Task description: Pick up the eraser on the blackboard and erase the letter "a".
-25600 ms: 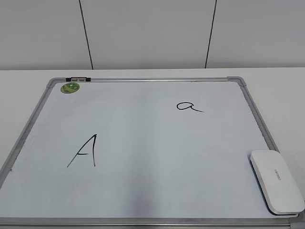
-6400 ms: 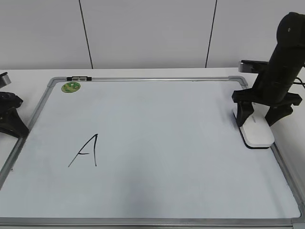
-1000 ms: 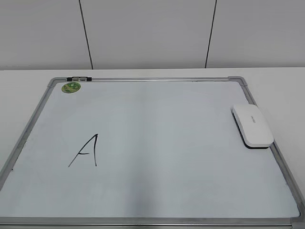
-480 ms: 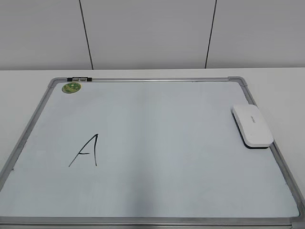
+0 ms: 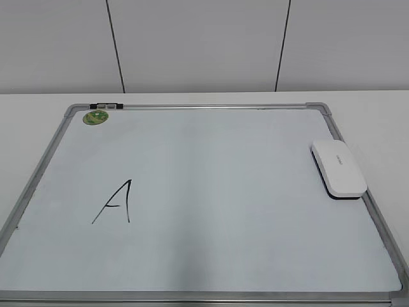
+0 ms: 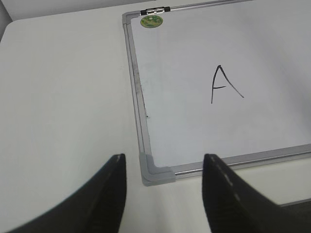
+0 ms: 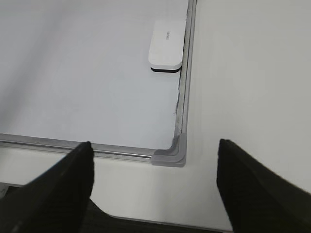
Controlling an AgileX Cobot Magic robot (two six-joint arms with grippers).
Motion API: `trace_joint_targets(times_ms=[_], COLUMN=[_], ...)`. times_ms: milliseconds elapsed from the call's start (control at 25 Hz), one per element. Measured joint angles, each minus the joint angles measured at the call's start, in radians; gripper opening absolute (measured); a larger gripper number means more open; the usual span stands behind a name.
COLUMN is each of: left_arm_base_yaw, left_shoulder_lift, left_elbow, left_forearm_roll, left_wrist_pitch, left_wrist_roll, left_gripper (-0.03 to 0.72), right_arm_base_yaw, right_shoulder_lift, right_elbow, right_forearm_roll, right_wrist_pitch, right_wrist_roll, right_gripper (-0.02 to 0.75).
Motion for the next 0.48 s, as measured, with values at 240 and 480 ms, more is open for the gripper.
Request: trace_joint_targets(times_ms=[240,480], left_arm_base_yaw=[0.0,0.0], left_shoulder_lift=[0.0,0.0], left_elbow=[0.0,0.0], left_forearm_roll=[0.0,0.0], left_wrist_pitch=[0.0,0.0], left_wrist_roll=[0.0,0.0], left_gripper=[0.368,0.345], right_arm_base_yaw=[0.0,0.0], right_shoulder_lift=[0.0,0.0], right_elbow=[0.0,0.0], right_forearm_roll=[0.0,0.0], right_wrist_pitch=[0.0,0.0], right_wrist_roll=[0.0,0.0], right_gripper=[0.587,0.587])
